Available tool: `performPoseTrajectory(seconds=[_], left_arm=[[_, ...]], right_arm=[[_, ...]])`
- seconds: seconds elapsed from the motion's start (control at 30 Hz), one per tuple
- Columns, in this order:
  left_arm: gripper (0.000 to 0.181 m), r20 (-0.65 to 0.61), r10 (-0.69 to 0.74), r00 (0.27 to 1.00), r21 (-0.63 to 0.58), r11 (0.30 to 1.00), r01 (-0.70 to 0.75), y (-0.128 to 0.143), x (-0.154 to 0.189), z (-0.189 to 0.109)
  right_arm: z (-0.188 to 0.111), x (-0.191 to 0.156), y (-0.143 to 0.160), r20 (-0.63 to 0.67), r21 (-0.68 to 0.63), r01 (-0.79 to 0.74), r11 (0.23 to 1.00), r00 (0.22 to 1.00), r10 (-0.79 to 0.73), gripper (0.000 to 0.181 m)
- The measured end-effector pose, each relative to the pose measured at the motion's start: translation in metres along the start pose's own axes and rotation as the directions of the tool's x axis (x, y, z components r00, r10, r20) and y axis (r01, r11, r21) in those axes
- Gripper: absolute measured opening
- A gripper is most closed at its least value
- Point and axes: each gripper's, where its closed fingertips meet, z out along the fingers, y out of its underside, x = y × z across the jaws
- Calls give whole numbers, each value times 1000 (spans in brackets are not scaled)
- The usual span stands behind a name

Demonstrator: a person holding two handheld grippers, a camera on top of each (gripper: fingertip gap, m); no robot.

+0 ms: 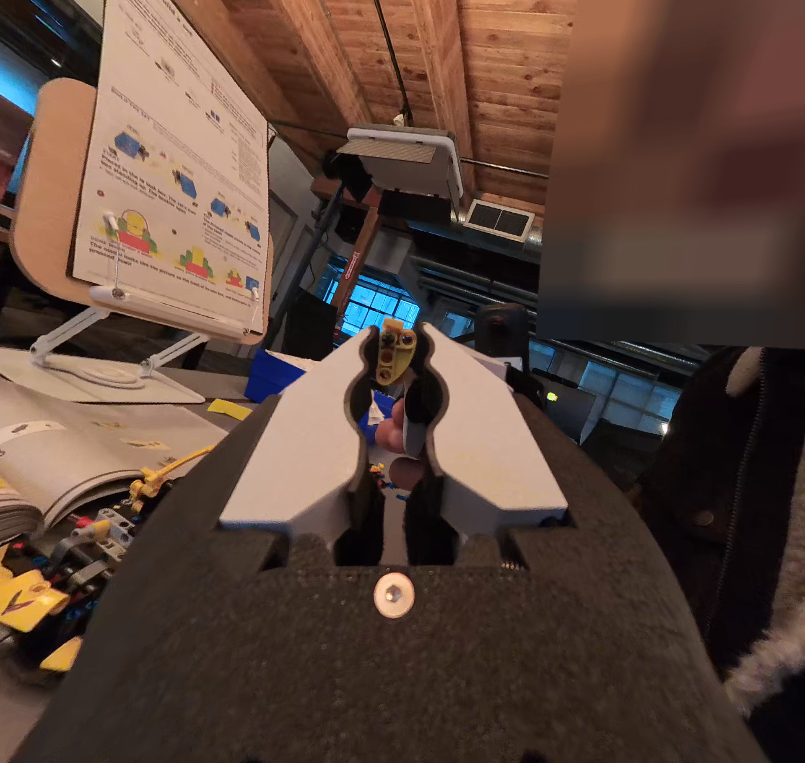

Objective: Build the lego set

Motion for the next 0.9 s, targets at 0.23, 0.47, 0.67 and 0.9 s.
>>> performPoseTrajectory(seconds=[0.23,0.47,0.67,0.9], left_arm=[[17,-55,-242,969,-19,970,241,5,-1,0],[16,-84,-444,892,15,895,447,8,-8,-2],[16,-74,-446,892,10,894,448,9,-11,-2],[16,-44,-487,872,-12,873,487,15,-17,-3]], right_arm=[[-4,1,2,-114,-36,362,931,924,-364,4],[-4,4,5,-148,-84,503,860,848,-510,5],[-3,6,7,-120,-73,430,900,892,-436,5],[-4,11,13,-115,-113,469,876,869,-480,5]])
